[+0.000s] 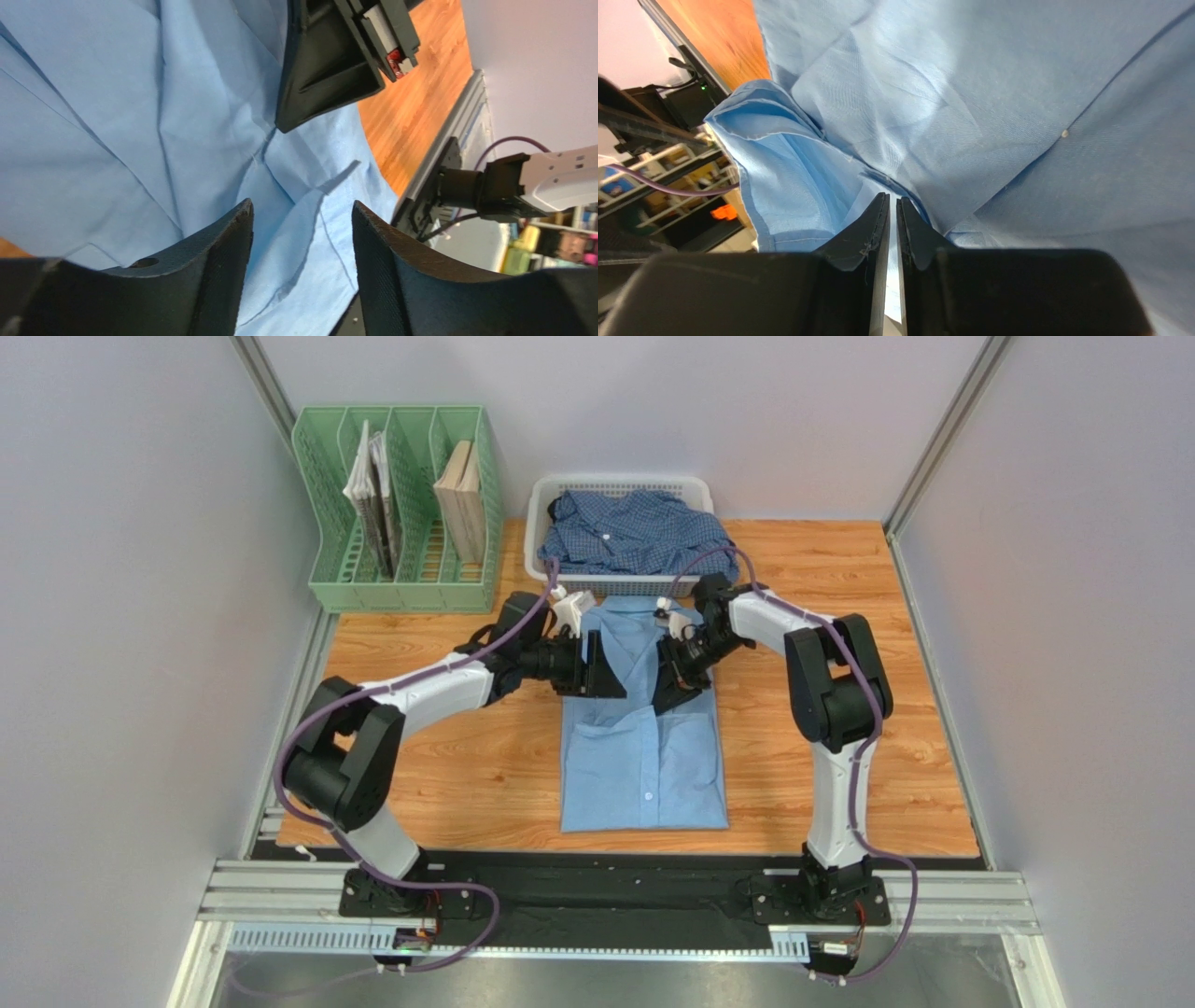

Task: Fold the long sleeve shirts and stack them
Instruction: Fold the shirt

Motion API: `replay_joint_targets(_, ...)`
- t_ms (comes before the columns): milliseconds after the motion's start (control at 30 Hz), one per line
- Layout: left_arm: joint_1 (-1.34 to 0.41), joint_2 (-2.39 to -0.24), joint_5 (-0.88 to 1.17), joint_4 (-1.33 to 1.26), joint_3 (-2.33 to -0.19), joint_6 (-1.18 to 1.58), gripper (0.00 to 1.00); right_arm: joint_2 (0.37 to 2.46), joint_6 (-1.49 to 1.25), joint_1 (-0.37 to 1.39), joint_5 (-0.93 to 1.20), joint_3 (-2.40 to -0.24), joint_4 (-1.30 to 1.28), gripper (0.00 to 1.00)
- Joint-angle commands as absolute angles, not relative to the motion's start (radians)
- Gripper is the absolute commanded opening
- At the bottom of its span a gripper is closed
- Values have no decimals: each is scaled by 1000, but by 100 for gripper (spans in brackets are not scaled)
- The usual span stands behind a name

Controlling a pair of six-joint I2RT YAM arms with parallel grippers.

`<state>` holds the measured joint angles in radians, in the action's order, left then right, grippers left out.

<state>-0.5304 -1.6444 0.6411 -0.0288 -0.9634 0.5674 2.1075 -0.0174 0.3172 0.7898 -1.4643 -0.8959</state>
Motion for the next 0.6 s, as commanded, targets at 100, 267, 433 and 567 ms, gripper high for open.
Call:
replay_joint_targets(100, -344, -1494, 747, 171, -983, 310, 65, 1861, 158, 290, 744, -1531, -1005, 24)
replay_joint_targets(267, -192, -1438, 850, 425, -936, 342, 65, 1802, 147, 304, 781, -1537, -1049, 27)
replay_joint_targets(433, -212, -1387, 940, 333, -790, 572, 72, 1715, 95, 386, 946, -1390, -955, 15)
replay_joint_targets(567, -216, -1377, 951, 195, -726, 695, 70, 1508, 164, 535, 746, -1145, -649, 13)
